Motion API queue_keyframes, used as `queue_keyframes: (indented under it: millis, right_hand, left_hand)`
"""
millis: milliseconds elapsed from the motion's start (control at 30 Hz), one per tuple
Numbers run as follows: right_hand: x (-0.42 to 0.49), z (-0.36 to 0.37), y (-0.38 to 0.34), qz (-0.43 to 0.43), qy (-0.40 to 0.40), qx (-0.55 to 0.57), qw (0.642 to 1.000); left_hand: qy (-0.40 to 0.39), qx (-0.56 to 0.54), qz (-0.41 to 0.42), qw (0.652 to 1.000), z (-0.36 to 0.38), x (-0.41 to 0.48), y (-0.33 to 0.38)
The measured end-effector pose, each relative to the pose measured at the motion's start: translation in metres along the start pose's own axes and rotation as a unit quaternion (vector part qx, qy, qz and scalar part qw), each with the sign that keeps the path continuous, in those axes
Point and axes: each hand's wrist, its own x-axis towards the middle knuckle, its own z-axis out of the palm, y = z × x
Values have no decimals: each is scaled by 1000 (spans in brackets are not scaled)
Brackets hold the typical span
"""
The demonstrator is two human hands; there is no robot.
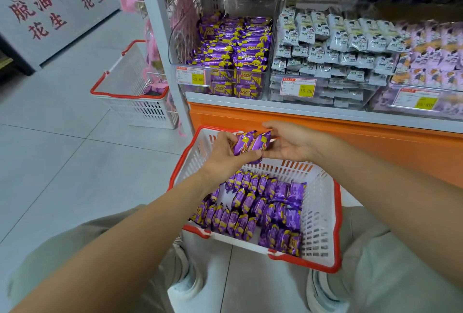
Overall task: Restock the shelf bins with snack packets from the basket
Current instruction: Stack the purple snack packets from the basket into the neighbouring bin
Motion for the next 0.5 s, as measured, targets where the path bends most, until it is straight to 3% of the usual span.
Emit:
queue_keyframes:
  millis: [67,167,300,367,500]
  right_hand:
    - [-4,-1,-1,-7,-48,7,999]
    - [-6,0,2,-28,-75,-71,994]
    - [0,4,11,-67,-16,-82,994]
    - [3,3,12,-77,10,-73,994]
    - [3,1,10,-80,40,-65,994]
  left_hand:
    - [6,-5,10,1000,-1,1,-3]
    - [32,-6,33,999,-1,4,-3]
    - [15,19,32,999,3,3,-1]
    - [-2,10,-6,1000,4,1,2]
    - [-1,-97,-53,994,-2,3,8]
